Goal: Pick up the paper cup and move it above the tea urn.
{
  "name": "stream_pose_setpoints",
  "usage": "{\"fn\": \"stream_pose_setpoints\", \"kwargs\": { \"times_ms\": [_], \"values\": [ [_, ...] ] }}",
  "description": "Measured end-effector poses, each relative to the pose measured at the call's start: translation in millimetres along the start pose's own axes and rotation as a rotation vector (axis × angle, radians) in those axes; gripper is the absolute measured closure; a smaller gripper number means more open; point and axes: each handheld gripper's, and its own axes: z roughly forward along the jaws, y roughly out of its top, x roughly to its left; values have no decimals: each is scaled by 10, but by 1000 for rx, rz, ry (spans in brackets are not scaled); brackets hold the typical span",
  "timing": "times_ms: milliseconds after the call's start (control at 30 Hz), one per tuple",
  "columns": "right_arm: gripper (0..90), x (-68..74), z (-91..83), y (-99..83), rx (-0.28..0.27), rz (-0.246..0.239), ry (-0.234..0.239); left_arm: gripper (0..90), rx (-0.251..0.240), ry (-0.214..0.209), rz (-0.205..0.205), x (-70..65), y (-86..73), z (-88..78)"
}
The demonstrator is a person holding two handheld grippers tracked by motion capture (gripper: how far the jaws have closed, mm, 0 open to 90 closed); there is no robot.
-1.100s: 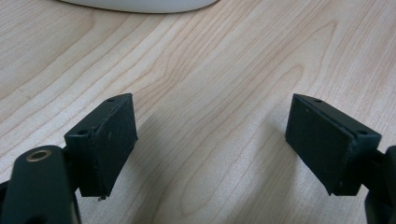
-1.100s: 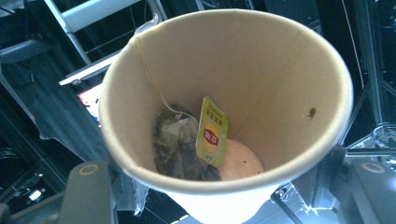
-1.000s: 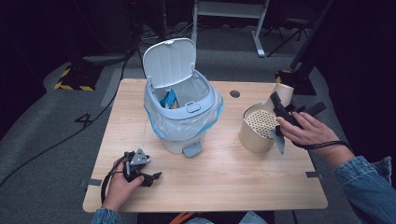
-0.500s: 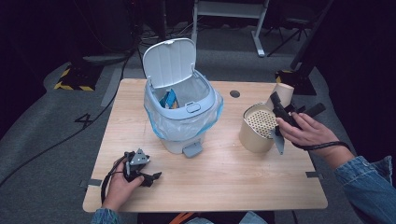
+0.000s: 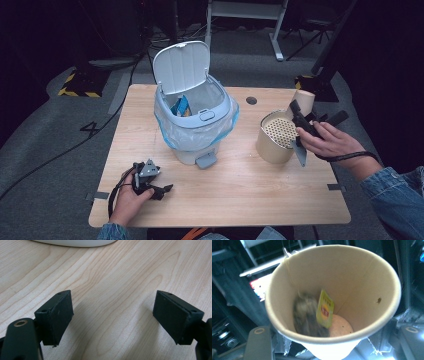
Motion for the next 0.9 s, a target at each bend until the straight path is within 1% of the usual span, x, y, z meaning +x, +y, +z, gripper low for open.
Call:
{"fn": "stream_pose_setpoints", "kwargs": {
  "times_ms": [33,67,100,133,167,200,267,300,333,367,467,567,600,633,667,700,733,767,800,833,867,900],
  "values": [
    [326,8,-7,33,-12,-28,-1,168,0,0,0,1,0,0],
    [326,15,-11,61,-45,-49,6,168,0,0,0,0,1,0],
    [326,21,-12,54,-25,-26,-15,168,0,0,0,0,0,0],
    [326,-6,-14,45,-4,-17,-29,168,0,0,0,0,1,0],
    [326,-25,-24,51,-4,-27,-35,168,1,0,0,0,1,0],
    [326,-14,-19,47,4,-14,-19,167,0,0,0,1,0,0],
    [326,-5,1,40,16,-12,-13,168,0,0,0,0,0,0],
    [326,-7,3,44,11,-13,-7,168,0,0,0,1,1,0],
    [326,-5,5,51,-1,-11,-15,168,0,0,0,0,0,0],
    [326,-10,3,53,3,-10,-10,168,0,0,0,0,0,0],
    [325,-46,13,29,-7,-1,-7,168,0,0,0,0,0,0],
    [323,-46,10,8,-13,41,-7,168,0,0,0,1,1,0],
    [322,-46,12,-4,-22,67,-5,168,0,0,0,0,1,0],
    [321,-52,19,-27,-45,113,4,168,0,0,0,0,0,0],
    [320,-55,17,-48,-41,147,13,168,0,0,0,0,0,0],
    [320,-61,28,-83,-53,182,22,168,0,0,0,0,1,0],
    [320,-58,40,-137,-73,260,44,168,0,0,0,0,0,0],
    [320,-55,48,-167,-83,307,53,168,0,0,0,0,0,0],
    [320,-46,56,-219,-91,377,78,168,0,0,0,0,1,0],
    [319,-44,65,-257,-101,417,87,168,0,0,0,0,0,0],
    [319,-38,72,-287,-109,445,101,168,0,0,0,1,1,0],
    [318,-26,79,-327,-128,501,119,168,0,0,0,1,1,1]
  ]
}}
